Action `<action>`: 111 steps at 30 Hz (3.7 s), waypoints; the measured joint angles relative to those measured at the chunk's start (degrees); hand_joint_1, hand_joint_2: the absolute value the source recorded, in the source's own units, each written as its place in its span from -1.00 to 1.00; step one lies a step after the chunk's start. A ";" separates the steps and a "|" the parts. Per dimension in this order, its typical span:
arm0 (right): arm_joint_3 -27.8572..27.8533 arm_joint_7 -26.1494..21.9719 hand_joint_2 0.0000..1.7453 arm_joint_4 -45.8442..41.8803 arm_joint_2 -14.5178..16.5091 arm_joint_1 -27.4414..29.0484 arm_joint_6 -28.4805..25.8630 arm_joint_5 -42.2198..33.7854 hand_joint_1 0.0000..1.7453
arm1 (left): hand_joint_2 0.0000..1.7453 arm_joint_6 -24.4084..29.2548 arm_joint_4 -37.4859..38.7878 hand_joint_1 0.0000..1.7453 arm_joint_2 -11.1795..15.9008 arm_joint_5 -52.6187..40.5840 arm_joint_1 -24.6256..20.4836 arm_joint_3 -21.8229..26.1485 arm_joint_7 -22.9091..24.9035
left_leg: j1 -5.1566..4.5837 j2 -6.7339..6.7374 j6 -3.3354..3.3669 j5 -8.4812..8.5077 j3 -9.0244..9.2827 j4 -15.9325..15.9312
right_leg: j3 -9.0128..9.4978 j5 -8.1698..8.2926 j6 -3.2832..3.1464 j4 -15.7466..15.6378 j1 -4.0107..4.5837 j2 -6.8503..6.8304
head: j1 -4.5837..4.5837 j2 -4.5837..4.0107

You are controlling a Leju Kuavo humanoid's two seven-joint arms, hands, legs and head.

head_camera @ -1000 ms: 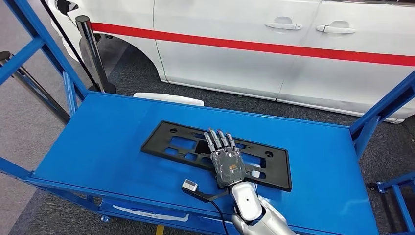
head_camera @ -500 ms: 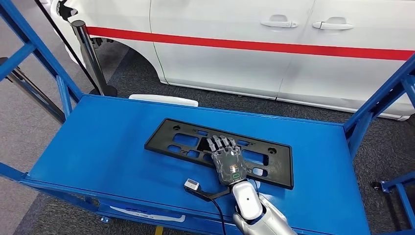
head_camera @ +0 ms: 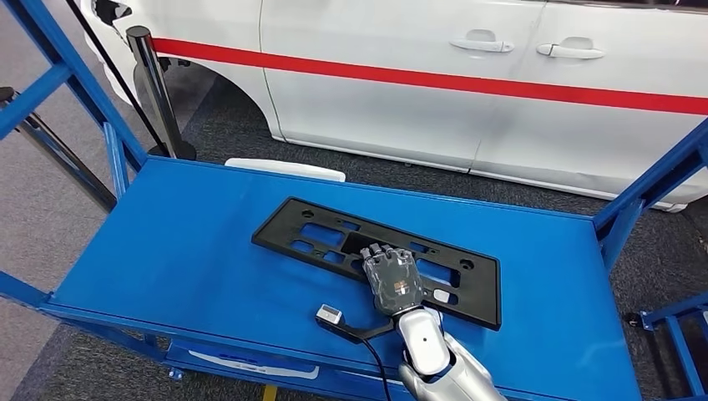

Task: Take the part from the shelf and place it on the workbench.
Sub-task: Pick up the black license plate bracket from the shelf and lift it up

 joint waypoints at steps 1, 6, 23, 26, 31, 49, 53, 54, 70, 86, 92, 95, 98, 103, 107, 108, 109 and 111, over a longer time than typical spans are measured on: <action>-0.02 -0.08 1.00 -0.10 0.00 -0.02 0.04 -0.02 1.00 | 1.00 -0.01 0.00 -1.00 -0.03 0.09 -0.01 -0.02 -0.17 | 0.01 -0.06 -0.12 -0.13 0.09 0.12 | 1.96 1.96 -0.18 -4.18 -0.05 -0.03 | 0.01 0.00; -0.06 -0.83 1.00 -0.45 0.03 -0.14 0.34 -0.28 1.00 | 1.00 0.97 0.00 -1.00 -0.12 0.74 -0.09 -0.08 0.60 | -0.20 -0.18 -1.68 -0.41 0.22 0.16 | 5.66 4.21 -1.23 -12.18 0.50 0.12 | -0.04 0.00; -0.01 -0.97 1.00 -0.61 0.46 0.30 -3.43 1.75 1.00 | 1.00 1.15 0.02 -1.00 -0.01 2.67 0.01 -0.20 5.89 | 0.32 -0.22 -1.17 -0.10 0.01 0.65 | 5.19 3.88 0.03 -11.13 0.00 0.20 | -0.08 0.00; -0.01 -0.96 1.00 -0.61 0.45 0.55 -4.17 2.35 1.00 | 1.00 0.80 0.02 -1.00 -0.01 2.78 -0.08 -0.19 5.83 | 0.24 0.00 -0.12 0.63 -0.83 0.41 | 1.72 -1.96 0.53 -2.71 -0.16 0.12 | -0.04 0.00; -0.01 -1.03 1.00 -0.63 0.37 1.16 -4.44 3.16 1.00 | 1.00 0.63 0.01 -1.00 -0.01 2.79 0.01 -0.19 5.82 | -0.03 -0.02 -0.12 1.51 -2.11 0.63 | 3.61 -1.15 0.28 -2.07 -0.13 0.11 | -0.05 0.00; -0.03 -1.02 1.00 -0.91 0.37 1.18 -4.75 3.66 1.00 | 1.00 0.02 0.02 -1.00 -0.20 2.66 -0.27 -0.21 5.76 | -0.01 -0.32 -2.67 -4.72 4.03 0.90 | 1.67 7.89 -1.38 -11.53 0.25 -0.41 | -0.21 0.00; -0.03 -0.94 1.00 -1.08 0.26 1.46 -4.75 3.60 1.00 | 1.00 -0.05 0.02 -1.00 -0.27 2.66 -0.29 -0.21 5.73 | -0.30 -0.26 -0.97 -3.01 3.34 0.26 | 0.96 8.66 0.04 -11.49 0.23 -0.24 | -0.13 0.00; -0.03 -0.93 1.00 -1.08 0.20 1.55 -4.75 3.58 1.00 | 1.00 -0.05 0.02 -1.00 -0.30 2.65 -0.36 -0.21 5.73 | -0.23 -0.10 -0.46 -2.35 2.84 0.15 | 0.33 7.33 0.30 -10.52 0.15 -0.16 | -0.11 0.00; -0.05 -1.26 1.00 -1.57 0.08 1.86 -4.35 2.58 1.00 | 1.00 -0.26 0.04 -1.00 -0.59 2.57 -0.27 -0.25 5.75 | -0.44 0.07 -2.26 1.40 -5.65 2.37 | 8.99 3.32 -2.56 -14.16 0.34 -0.42 | 0.04 0.00; 0.15 -21.67 1.00 -4.44 0.91 4.50 7.11 -33.79 1.00 | 1.00 -1.03 0.04 -1.00 -0.57 3.26 -0.65 -0.67 5.08 | -0.40 0.35 0.05 -2.12 3.57 -0.94 | -1.64 4.48 0.02 -7.72 0.10 -0.39 | 0.07 0.00; 0.20 -28.49 1.00 -6.71 1.03 5.63 19.48 -52.29 1.00 | 1.00 -1.14 0.04 -1.00 -0.51 3.31 -0.63 -1.13 4.65 | -0.75 0.49 0.06 1.75 -2.09 -0.12 | 0.97 1.41 0.08 1.46 -0.11 -0.30 | 0.05 0.00; 0.11 -30.27 1.00 -7.67 1.15 5.72 23.87 -57.76 1.00 | 1.00 -1.15 0.04 -1.00 -0.51 3.18 -0.69 -1.42 4.64 | -0.83 0.47 -0.70 3.15 -3.85 0.45 | 9.38 1.06 -0.83 -9.93 0.29 -0.18 | 0.04 0.00; -0.08 -33.04 1.00 -7.94 1.12 5.73 31.75 -67.55 1.00 | 1.00 -1.10 0.05 -1.00 -0.51 2.80 -0.84 -1.81 4.92 | -0.51 0.50 -1.86 4.56 -4.31 0.04 | 10.19 1.26 -1.65 -13.04 0.75 -0.22 | 0.08 0.00; -0.08 -35.93 1.00 -7.91 1.09 6.15 40.30 -77.86 1.00 | 1.00 -1.00 0.07 -1.00 -0.51 2.42 -1.13 -2.52 5.44 | -0.25 0.27 -2.94 -5.99 -7.02 9.83 | 6.85 4.79 -3.34 -13.65 0.47 -0.67 | -0.05 0.00; -0.09 -38.04 1.00 -8.08 0.98 6.84 44.95 -82.79 1.00 | 1.00 -1.05 0.07 -1.00 -0.55 2.15 -1.62 -3.17 5.77 | -0.15 0.28 -3.44 -4.29 -3.89 13.75 | 2.89 7.44 -3.02 -13.00 0.47 -0.76 | -0.05 0.00; -0.09 -38.46 1.00 -8.31 0.96 7.08 45.97 -83.85 1.00 | 1.00 -1.05 0.07 -1.00 -0.54 2.12 -1.76 -3.24 5.84 | -0.13 0.27 -3.41 -3.20 -1.21 10.78 | 1.96 7.98 -2.84 -12.63 0.43 -0.75 | -0.07 0.00; -0.09 -38.80 1.00 -8.67 0.96 7.28 46.82 -84.64 1.00 | 1.00 -1.05 0.07 -1.00 -0.54 2.09 -1.90 -3.29 5.91 | -0.20 0.24 -3.31 -3.15 1.93 6.62 | 1.14 8.43 -2.60 -12.22 0.48 -0.73 | -0.07 0.00; -0.09 -39.16 1.00 -9.39 0.95 7.56 47.85 -85.37 1.00 | 1.00 -1.05 0.07 -1.00 -0.53 2.07 -2.17 -3.41 5.99 | -0.41 0.15 -2.81 -4.60 6.15 0.27 | 0.26 9.49 -2.04 -11.79 0.60 -0.75 | -0.03 0.00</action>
